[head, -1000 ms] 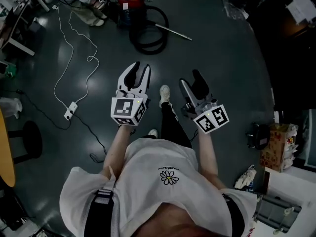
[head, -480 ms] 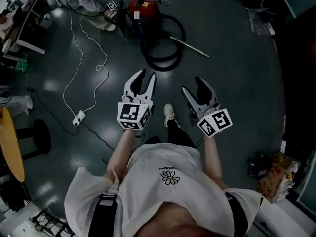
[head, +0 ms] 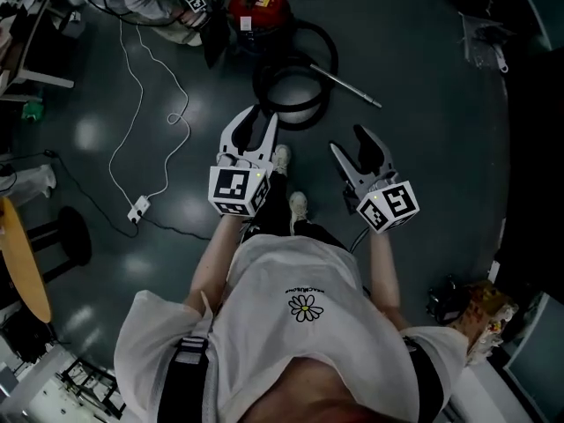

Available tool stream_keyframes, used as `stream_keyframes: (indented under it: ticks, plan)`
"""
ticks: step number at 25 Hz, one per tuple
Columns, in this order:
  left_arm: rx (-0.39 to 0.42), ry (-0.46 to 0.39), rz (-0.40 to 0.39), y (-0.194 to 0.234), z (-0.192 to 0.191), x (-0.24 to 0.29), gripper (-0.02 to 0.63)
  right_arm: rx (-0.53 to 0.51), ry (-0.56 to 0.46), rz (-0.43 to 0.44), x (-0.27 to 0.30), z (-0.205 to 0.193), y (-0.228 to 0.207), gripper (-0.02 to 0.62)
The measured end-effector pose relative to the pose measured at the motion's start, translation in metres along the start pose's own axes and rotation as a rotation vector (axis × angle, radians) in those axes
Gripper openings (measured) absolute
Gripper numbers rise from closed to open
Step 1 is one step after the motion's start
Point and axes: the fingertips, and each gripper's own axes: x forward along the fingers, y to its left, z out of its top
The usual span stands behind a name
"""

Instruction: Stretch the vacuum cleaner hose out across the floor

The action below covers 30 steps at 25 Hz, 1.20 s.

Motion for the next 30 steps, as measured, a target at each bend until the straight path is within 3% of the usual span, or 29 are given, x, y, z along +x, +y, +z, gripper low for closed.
stream_keyframes:
  ticks: [8, 11, 14, 16, 19, 22, 27, 30]
  plan:
    - [-0.009, 0.025, -0.090, 0.067, 0.016, 0.096, 0.118, -0.027, 0.059, -0.061, 0.109, 0.033, -0.055, 0.288]
    - [0.006, 0.029, -0.120, 0.084, 0.018, 0.134, 0.181, -0.059, 0.076, -0.068, 0.144, 0.041, -0.080, 0.288]
    - [0.002, 0.048, -0.125, 0.100, 0.007, 0.167, 0.207, -0.077, 0.113, -0.070, 0.172, 0.034, -0.110, 0.289]
    - [-0.005, 0.081, -0.124, 0.112, -0.022, 0.189, 0.209, -0.082, 0.155, -0.067, 0.189, 0.007, -0.138, 0.289]
    - [0.005, 0.133, -0.127, 0.143, -0.110, 0.241, 0.208, -0.146, 0.261, -0.056, 0.224, -0.083, -0.213, 0.289]
    - [0.027, 0.161, -0.127, 0.179, -0.245, 0.301, 0.209, -0.247, 0.393, -0.058, 0.261, -0.230, -0.318, 0.288]
    - [0.144, 0.178, -0.145, 0.236, -0.489, 0.385, 0.207, -0.449, 0.589, -0.070, 0.312, -0.485, -0.478, 0.288]
    - [0.160, 0.142, -0.167, 0.253, -0.582, 0.408, 0.208, -0.579, 0.679, -0.091, 0.324, -0.588, -0.566, 0.288]
